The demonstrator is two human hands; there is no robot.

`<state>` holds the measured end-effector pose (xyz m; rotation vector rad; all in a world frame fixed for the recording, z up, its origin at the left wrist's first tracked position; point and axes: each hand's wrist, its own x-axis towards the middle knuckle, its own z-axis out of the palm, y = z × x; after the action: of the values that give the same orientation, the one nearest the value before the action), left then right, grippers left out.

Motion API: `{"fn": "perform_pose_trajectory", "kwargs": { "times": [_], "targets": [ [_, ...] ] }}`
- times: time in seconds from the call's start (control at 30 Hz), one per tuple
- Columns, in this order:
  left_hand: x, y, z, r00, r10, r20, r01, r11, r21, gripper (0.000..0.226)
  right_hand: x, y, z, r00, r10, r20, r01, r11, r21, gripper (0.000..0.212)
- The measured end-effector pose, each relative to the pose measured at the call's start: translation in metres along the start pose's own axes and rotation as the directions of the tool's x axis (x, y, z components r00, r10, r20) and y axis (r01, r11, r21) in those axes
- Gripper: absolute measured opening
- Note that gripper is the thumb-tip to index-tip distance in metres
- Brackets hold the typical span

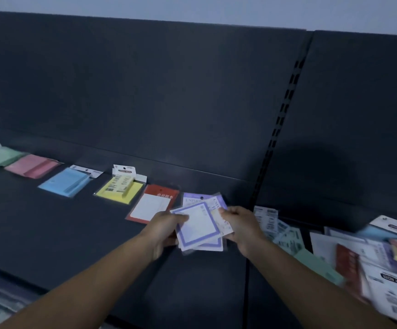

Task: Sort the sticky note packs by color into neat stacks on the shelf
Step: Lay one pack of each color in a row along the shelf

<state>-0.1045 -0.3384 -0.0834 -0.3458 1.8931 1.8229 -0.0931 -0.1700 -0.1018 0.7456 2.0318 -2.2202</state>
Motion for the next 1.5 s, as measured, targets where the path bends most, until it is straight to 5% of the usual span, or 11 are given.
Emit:
{"fn": "perform_pose_trajectory", "kwargs": {
  "times": [0.13, 0.4, 0.53, 0.7, 0.9, 1.03, 1.23, 1.5],
  "targets": [
    [0.024, 0.007, -0.009, 0.998, 0.03, 0.06, -0.035, 0.996, 0.08, 0.015, 0.012, -0.002, -0.007, 0.967, -0.256, -0.004, 0.238, 0.904, -0.355, 0.022],
    [0.057, 0.012, -0.023, 0.96, 0.06, 0.273, -0.137, 0.952, 0.273, 0.021, 0.035, -0.025, 0.001, 0.947, -0.3, 0.115, 0.279, 0.589, -0.758, 0.01],
    [0.063, 0.008, -0.019, 0.928, 0.136, 0.346, -0.263, 0.899, 0.35, 0.031, 0.042, -0.017, 0.021, 0.926, -0.379, -0.001, 0.241, 0.59, -0.771, 0.017],
    [0.059, 0.0, -0.015, 0.86, 0.238, 0.451, -0.415, 0.841, 0.347, 0.035, 0.018, 0.006, 0.038, 0.831, -0.554, -0.052, 0.225, 0.42, -0.879, 0.037],
    [0.055, -0.023, -0.013, 0.767, 0.334, 0.549, -0.594, 0.692, 0.409, 0.052, -0.027, 0.054, 0.052, 0.933, -0.357, 0.036, 0.203, 0.443, -0.873, 0.088],
    [0.049, -0.025, -0.014, 0.742, 0.416, 0.526, -0.635, 0.688, 0.352, 0.048, -0.022, 0.059, 0.042, 0.895, -0.444, 0.027, 0.283, 0.52, -0.806, 0.067],
    [0.052, -0.044, -0.033, 0.668, 0.492, 0.558, -0.735, 0.55, 0.396, 0.068, -0.019, 0.066, 0.042, 0.817, -0.576, 0.04, 0.335, 0.417, -0.845, 0.052],
    [0.048, -0.055, -0.034, 0.604, 0.609, 0.515, -0.79, 0.371, 0.488, 0.061, -0.027, 0.066, 0.049, 0.828, -0.559, 0.026, 0.272, 0.362, -0.891, 0.073]
  ]
}}
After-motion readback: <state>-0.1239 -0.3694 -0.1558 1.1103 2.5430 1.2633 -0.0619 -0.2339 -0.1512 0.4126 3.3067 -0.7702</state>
